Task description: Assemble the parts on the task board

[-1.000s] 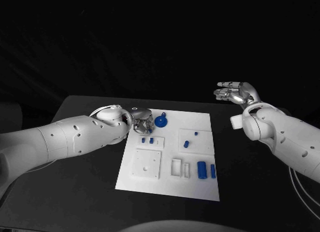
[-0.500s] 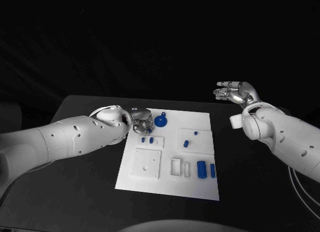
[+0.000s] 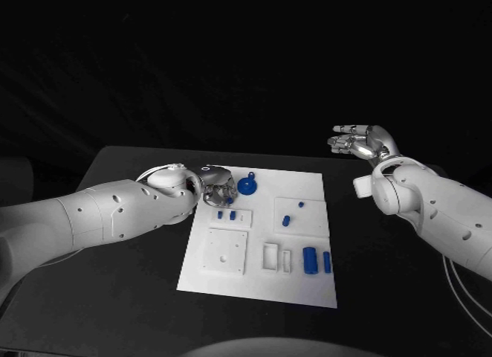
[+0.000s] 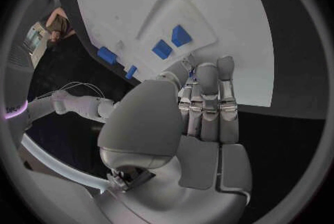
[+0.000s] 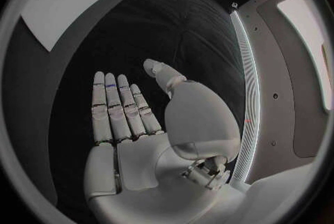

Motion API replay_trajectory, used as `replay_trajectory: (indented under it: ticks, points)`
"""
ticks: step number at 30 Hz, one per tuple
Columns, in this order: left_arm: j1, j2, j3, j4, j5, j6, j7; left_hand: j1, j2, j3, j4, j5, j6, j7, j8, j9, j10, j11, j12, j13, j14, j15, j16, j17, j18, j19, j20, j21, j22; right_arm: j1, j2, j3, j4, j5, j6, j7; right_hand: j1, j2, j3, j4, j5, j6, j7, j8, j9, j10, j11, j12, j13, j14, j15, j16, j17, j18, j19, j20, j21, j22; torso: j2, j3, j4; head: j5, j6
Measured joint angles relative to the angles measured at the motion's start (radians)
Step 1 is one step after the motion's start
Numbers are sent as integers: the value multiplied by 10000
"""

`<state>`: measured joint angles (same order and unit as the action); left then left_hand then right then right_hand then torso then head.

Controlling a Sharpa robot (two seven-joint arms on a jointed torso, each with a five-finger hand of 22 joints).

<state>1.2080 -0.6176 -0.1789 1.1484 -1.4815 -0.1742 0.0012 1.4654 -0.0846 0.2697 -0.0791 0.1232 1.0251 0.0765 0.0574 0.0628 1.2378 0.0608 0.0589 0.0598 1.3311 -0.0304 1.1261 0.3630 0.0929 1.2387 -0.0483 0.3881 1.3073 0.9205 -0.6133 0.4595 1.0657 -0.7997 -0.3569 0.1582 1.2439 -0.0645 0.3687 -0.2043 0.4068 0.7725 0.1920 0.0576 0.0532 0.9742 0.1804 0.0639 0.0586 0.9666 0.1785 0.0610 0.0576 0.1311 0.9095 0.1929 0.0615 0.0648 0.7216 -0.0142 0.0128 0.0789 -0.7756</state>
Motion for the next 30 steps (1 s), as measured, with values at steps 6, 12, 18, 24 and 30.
replay_trajectory:
  ticks: [6,12,18,24,30]
  points:
    - [0,-3,1,1,0,-102,7,16,-89,17,17,-24,-778,-90,0,-20,-219,80,0,0,35,35,-3,12,142,35,38,-69,1,1,5,0,-10,0,1,0,0,0,0,0,0,0,0,0,0,0,0,0,0,0,0,0,0,-1,0,0,0,0,-1,-2,0,4,9]
    - [0,-19,1,-16,3,-202,9,31,-183,-18,75,-24,-1275,-129,0,-41,-655,250,0,0,43,99,-38,12,151,71,74,-128,8,1,6,0,-13,0,5,0,0,0,0,0,0,0,0,0,0,0,0,0,0,0,0,0,0,-1,0,0,0,0,-1,1,-2,17,18]
    - [0,-109,4,-90,3,-278,-8,134,-285,-42,99,-24,-1274,-129,0,-41,-824,285,0,0,-5,148,-125,8,166,69,147,-168,7,1,-10,0,-8,-4,60,-1,0,0,-76,-69,0,206,-14,0,1,0,0,0,0,22,17,0,0,-1,0,0,0,0,-4,12,-13,22,42]
    - [0,-296,27,-192,-2,-362,-20,234,-385,-74,67,-24,-1374,-29,0,-42,-828,282,0,0,-353,229,-551,-182,318,-105,267,-308,6,-10,-106,-2,122,-568,303,15,-121,19,-297,-61,453,2607,-366,109,137,1144,-412,-4,0,1499,-437,25,111,-5,1032,-360,265,28,-12,24,-15,-35,126]
    - [1,-530,271,-506,50,-632,28,192,-583,-213,158,95,-1183,33,0,-51,-861,281,0,0,-998,234,-2481,-1023,213,-908,278,-1203,-226,-82,-381,-33,698,-2585,900,64,-195,-4,-406,-162,223,3269,-625,112,137,1966,-740,-28,0,2807,-945,71,259,-8,2243,-917,518,67,-22,20,-23,-172,213]
